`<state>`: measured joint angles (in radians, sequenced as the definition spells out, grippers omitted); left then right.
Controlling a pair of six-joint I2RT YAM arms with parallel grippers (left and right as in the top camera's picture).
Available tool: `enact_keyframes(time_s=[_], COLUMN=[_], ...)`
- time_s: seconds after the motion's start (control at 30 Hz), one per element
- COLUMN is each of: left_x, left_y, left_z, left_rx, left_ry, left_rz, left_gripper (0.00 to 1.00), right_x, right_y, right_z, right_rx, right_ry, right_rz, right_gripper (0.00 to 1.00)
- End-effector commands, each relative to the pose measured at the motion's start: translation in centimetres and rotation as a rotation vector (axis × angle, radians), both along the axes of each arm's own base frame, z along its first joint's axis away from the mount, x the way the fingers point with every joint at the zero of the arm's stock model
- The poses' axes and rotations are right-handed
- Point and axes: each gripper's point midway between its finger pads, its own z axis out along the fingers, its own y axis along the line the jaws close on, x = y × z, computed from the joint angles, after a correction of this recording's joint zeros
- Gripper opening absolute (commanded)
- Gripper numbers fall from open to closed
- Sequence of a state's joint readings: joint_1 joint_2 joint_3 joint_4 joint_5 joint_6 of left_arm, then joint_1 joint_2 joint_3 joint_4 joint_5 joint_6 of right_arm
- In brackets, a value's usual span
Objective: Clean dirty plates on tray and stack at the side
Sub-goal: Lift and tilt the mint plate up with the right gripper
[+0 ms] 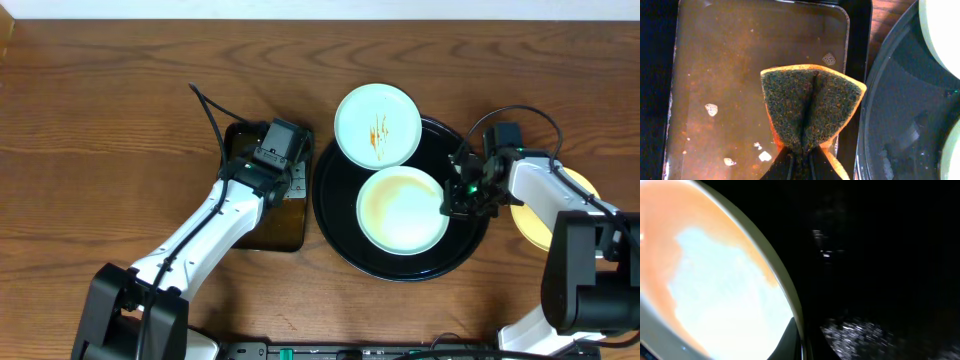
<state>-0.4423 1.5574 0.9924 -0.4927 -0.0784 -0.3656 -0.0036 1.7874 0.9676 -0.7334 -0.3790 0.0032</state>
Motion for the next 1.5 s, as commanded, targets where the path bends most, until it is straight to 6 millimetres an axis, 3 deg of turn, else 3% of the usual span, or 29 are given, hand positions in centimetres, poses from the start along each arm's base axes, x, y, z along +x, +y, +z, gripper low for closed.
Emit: enact_keyframes(time_s=[0.0,0.33,0.73,1.1,1.47], left_x=[-0.1,-0.1,-0.1,-0.1,-0.1], left_y=[0.3,0.3,0.3,0.3,0.3], left_z=[0.3,0.3,0.3,0.3,0.3], left_rx=[0.006,0.007,0.007,0.006,0.006], left_ry=[-0.009,-0.009,-0.009,-0.009,-0.009], left_rz=[0.001,0.001,0.001,0.001,0.001], left_gripper=[0.08,0.08,0.08,0.08,0.08], right_x=[-1.1,-0.3,2.6,4.1,3.5], right_y=[1.7,2.5,1.4,-4.6,-5.5], right_z=[-0.7,0.9,8.3,13.4,17.2], right_rx=[0.104,0.151,0.055,-0.324,-0.608], right_ry=[0.01,-0.065,-0.369,-0.562,-0.678], right_rz=[0.095,0.147,0.162,0.032,0.045], right_gripper=[0.01,0.01,0.01,0.01,0.01])
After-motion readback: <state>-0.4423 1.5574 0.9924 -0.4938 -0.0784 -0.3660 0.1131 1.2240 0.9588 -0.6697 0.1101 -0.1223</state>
